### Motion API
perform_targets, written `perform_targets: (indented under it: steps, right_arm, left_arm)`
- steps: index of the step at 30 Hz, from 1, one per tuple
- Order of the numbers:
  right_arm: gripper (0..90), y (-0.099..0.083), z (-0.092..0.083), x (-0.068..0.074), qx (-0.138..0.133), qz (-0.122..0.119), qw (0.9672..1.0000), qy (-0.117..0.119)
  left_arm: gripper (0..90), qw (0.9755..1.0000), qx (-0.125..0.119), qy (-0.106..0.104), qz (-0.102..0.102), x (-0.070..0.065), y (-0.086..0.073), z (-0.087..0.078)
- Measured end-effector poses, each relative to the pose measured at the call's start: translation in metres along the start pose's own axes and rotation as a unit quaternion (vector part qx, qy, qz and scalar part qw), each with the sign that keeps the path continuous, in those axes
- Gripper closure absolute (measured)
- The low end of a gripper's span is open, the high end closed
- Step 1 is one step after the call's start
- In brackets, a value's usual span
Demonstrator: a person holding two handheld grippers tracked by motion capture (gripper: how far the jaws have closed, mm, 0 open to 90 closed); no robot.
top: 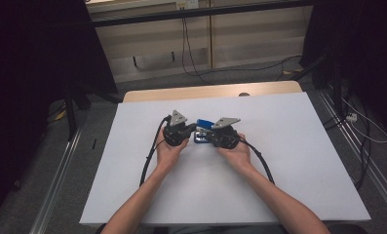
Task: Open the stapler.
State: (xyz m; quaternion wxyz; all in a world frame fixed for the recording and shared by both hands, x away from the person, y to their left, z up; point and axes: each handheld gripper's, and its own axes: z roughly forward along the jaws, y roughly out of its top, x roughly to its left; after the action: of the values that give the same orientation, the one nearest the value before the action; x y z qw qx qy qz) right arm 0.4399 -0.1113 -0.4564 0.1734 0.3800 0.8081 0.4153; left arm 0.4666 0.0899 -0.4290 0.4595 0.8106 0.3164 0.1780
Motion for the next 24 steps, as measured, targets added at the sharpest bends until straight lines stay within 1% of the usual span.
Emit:
perform_targets:
  steps: [6,8,9,11,17,19,24]
  right_arm:
    - [90.0,0.000,0.000,0.001,-0.001,-0.006,1.0000,-0.004]
    - [90.0,0.000,0.000,0.001,-0.001,-0.006,1.0000,-0.005]
    - [90.0,0.000,0.000,0.002,0.000,-0.006,1.0000,-0.006]
    - [90.0,0.000,0.000,0.002,0.000,-0.007,1.0000,-0.006]
    - [90.0,0.000,0.000,0.002,-0.001,-0.007,1.0000,-0.007]
    - [90.0,0.000,0.000,0.002,-0.001,-0.006,1.0000,-0.007]
    - [90.0,0.000,0.000,0.004,-0.001,-0.007,0.9999,-0.014]
  left_arm:
    - [90.0,1.0000,-0.007,-0.002,-0.002,-0.001,0.002,0.000]
    - [90.0,1.0000,-0.007,-0.001,-0.001,-0.001,0.002,-0.001]
    - [90.0,1.0000,-0.007,0.001,0.006,-0.002,0.003,-0.001]
    - [90.0,1.0000,-0.008,0.001,0.005,-0.002,0.004,-0.001]
    - [90.0,0.9999,-0.015,-0.001,-0.005,-0.002,0.007,0.000]
    - [90.0,0.9998,-0.018,-0.001,-0.002,-0.002,0.008,0.000]
    - [90.0,0.9997,-0.023,-0.007,-0.009,-0.003,0.010,-0.001]
